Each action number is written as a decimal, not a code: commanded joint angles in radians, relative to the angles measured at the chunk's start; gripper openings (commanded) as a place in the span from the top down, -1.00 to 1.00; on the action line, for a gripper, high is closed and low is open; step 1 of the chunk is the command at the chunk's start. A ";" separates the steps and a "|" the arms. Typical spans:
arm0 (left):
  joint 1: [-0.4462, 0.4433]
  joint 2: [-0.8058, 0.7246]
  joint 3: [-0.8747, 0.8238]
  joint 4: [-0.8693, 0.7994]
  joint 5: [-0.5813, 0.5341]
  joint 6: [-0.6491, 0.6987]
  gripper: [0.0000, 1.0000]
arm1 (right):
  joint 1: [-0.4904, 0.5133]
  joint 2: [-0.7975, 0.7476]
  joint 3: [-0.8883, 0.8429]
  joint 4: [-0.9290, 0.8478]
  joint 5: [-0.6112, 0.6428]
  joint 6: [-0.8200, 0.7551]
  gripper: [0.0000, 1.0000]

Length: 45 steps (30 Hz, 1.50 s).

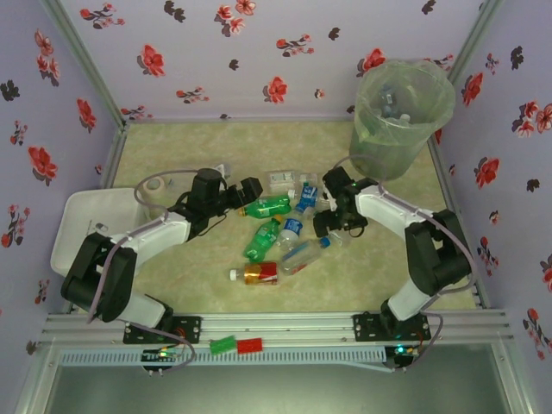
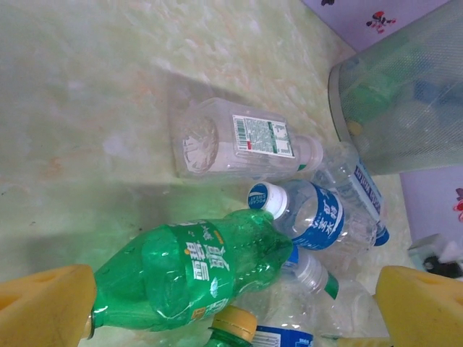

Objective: Put the plastic bottles in the bin

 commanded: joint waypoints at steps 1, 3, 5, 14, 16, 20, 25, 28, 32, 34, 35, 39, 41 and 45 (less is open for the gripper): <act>-0.006 0.005 -0.005 0.046 0.017 -0.011 -1.00 | 0.012 0.028 0.027 0.014 0.030 -0.030 -0.84; -0.006 -0.002 -0.002 0.035 0.018 -0.002 -1.00 | 0.016 0.044 0.034 0.015 0.036 -0.039 -0.77; -0.004 -0.008 -0.001 0.022 0.016 0.005 -1.00 | 0.023 0.061 0.035 0.015 0.033 -0.045 -0.72; 0.006 -0.029 -0.013 0.017 0.008 0.010 -1.00 | 0.061 0.110 0.036 0.012 0.059 -0.057 -0.50; 0.008 -0.035 -0.009 0.009 0.007 0.014 -1.00 | 0.065 0.100 0.035 0.014 0.058 -0.061 -0.44; 0.014 -0.042 -0.014 0.002 0.000 0.017 -1.00 | 0.071 0.070 0.030 0.015 0.059 -0.068 -0.29; 0.018 -0.047 -0.022 0.008 -0.001 0.011 -1.00 | 0.073 0.006 0.014 0.052 0.050 -0.073 -0.03; 0.022 -0.058 -0.023 -0.006 -0.002 0.007 -1.00 | 0.072 -0.039 0.002 0.081 0.031 -0.081 0.08; 0.025 -0.088 -0.038 -0.023 -0.012 0.011 -1.00 | 0.072 -0.104 -0.001 0.104 0.005 -0.093 0.16; 0.028 -0.104 -0.042 -0.035 -0.020 0.017 -1.00 | 0.072 -0.147 0.000 0.121 -0.009 -0.095 0.17; 0.031 -0.109 -0.042 -0.040 -0.022 0.021 -1.00 | 0.072 -0.162 0.000 0.129 -0.017 -0.098 0.18; 0.035 -0.131 -0.040 -0.056 -0.032 0.038 -1.00 | 0.069 -0.232 0.018 0.160 -0.078 -0.096 0.20; 0.039 -0.135 -0.038 -0.056 -0.036 0.048 -1.00 | 0.065 -0.259 0.032 0.170 -0.113 -0.091 0.21; 0.046 -0.141 -0.027 -0.061 -0.038 0.053 -1.00 | 0.043 -0.316 0.047 0.215 -0.182 -0.058 0.23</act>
